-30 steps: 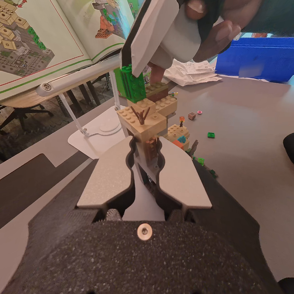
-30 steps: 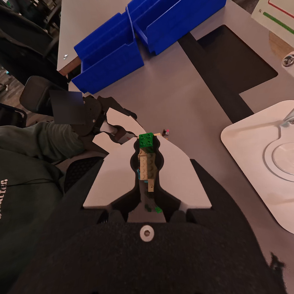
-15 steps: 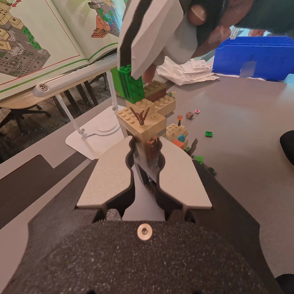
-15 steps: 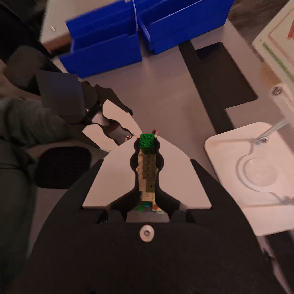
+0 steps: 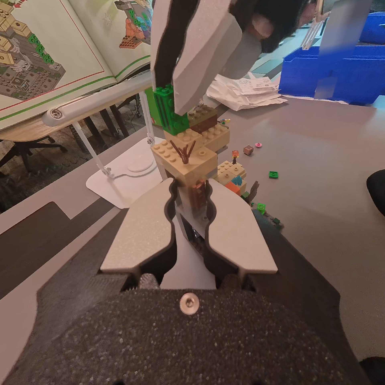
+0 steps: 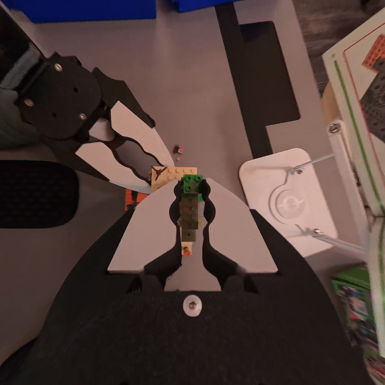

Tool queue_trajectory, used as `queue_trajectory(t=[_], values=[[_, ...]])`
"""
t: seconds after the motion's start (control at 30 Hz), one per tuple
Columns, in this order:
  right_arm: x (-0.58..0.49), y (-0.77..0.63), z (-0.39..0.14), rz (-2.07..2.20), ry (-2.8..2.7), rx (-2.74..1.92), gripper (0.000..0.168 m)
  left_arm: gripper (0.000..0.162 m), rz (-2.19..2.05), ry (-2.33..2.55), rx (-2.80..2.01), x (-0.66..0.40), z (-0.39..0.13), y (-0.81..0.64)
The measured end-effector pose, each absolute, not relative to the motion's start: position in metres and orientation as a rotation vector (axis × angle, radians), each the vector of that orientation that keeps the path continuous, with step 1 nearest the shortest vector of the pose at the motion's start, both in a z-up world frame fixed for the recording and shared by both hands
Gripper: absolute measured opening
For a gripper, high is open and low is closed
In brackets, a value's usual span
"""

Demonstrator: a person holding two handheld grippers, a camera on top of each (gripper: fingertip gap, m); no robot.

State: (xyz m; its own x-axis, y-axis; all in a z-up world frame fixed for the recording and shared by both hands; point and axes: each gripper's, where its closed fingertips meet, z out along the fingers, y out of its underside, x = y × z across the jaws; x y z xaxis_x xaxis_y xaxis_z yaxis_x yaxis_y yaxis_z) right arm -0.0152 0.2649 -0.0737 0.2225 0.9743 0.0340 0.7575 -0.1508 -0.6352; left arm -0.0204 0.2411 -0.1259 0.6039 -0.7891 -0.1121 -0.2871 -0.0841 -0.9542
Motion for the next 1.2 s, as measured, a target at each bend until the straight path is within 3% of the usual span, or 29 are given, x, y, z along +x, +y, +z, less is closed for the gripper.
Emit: queue_trajectory(t=[0.27, 0.63, 0.93, 1.2], values=[[-0.010, 0.274, -0.070, 1.266, -1.262, -2.111, 0.019, 0.026, -0.538, 0.909, -1.650, -0.019, -0.126, 0.240], [0.002, 0.205, -0.002, 0.924, -1.342, -1.497, 0.019, 0.031, -0.701, 1.039, -1.662, -0.033, -0.119, 0.221], [0.016, 0.094, -0.042, 1.152, -1.251, -1.315, 0.019, 0.026, -1.020, 1.108, -1.426, -0.014, -0.082, 0.122], [0.013, 0.032, -0.095, 1.359, -1.308, -1.309, 0.019, 0.023, -1.540, 1.286, -1.439, 0.023, -0.117, 0.022]])
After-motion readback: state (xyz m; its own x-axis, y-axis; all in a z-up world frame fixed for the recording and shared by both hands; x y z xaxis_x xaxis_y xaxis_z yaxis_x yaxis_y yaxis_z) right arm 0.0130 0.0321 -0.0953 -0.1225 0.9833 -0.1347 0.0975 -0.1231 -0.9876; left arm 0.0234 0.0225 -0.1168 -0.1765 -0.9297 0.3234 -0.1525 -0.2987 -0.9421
